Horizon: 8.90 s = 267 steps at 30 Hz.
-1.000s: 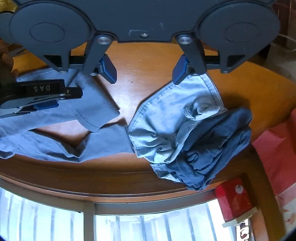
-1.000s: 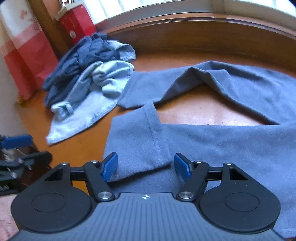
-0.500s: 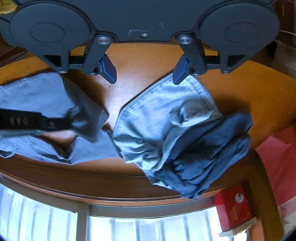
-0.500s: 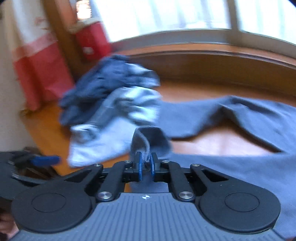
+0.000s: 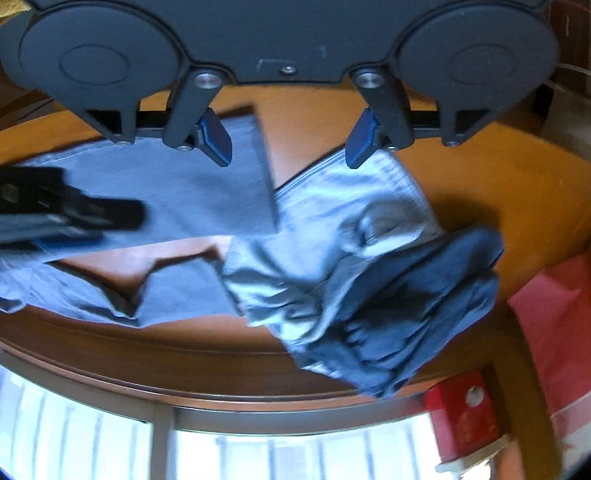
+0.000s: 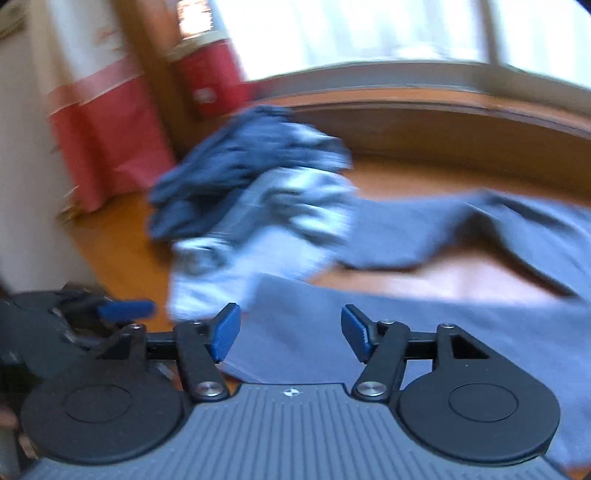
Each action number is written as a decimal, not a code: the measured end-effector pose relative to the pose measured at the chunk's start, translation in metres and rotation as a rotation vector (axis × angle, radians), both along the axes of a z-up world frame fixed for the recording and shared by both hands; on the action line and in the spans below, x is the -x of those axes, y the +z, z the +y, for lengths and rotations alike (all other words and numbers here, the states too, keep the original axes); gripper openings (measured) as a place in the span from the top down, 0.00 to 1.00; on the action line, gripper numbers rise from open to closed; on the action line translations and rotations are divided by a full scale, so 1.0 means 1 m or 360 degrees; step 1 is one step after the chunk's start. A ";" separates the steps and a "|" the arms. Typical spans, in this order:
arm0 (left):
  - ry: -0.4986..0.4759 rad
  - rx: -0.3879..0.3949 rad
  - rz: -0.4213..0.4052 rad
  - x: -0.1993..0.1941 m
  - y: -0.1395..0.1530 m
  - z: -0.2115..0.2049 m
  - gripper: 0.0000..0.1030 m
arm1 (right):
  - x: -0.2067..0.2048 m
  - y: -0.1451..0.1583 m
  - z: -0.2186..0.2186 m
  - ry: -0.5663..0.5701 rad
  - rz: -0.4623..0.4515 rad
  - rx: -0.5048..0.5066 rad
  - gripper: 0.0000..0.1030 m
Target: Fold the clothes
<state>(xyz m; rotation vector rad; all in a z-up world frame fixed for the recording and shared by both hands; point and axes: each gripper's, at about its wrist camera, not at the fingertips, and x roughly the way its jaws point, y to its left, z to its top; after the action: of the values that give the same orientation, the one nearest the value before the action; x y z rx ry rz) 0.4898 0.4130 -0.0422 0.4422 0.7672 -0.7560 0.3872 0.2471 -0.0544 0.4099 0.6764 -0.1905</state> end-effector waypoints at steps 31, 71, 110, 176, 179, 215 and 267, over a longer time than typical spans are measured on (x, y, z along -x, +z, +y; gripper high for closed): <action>-0.0834 -0.0109 -0.0104 0.183 -0.030 -0.356 0.31 | 0.352 0.010 -0.334 -0.0597 0.0453 0.0460 0.33; -0.1290 -0.0094 0.0323 0.249 -0.014 -0.475 0.93 | 0.398 -0.002 -0.490 -0.0073 0.0689 0.0516 0.27; -0.0891 0.0203 -0.0272 0.242 0.066 -0.532 0.95 | 0.375 0.061 -0.512 -0.0259 0.0168 0.0826 0.98; -0.0027 -0.0116 0.0077 0.191 -0.016 -0.240 0.42 | 0.313 0.012 -0.272 -0.0105 0.0122 0.0435 0.35; -0.0102 -0.0124 0.0075 0.163 -0.016 -0.206 0.41 | 0.262 0.009 -0.225 0.0025 0.0120 0.0409 0.35; -0.0613 -0.0235 -0.0057 0.095 -0.040 -0.180 0.33 | 0.072 -0.006 -0.168 0.0976 0.0254 0.0728 0.95; -0.0123 -0.0282 -0.0220 0.023 -0.018 -0.023 0.50 | -0.030 0.014 -0.012 0.0516 0.0055 0.0233 0.37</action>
<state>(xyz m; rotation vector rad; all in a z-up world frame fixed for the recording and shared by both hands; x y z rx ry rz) 0.4670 0.3899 -0.0606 0.6804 0.6931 -0.7240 0.4167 0.2349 -0.0404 0.1529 0.7477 0.0603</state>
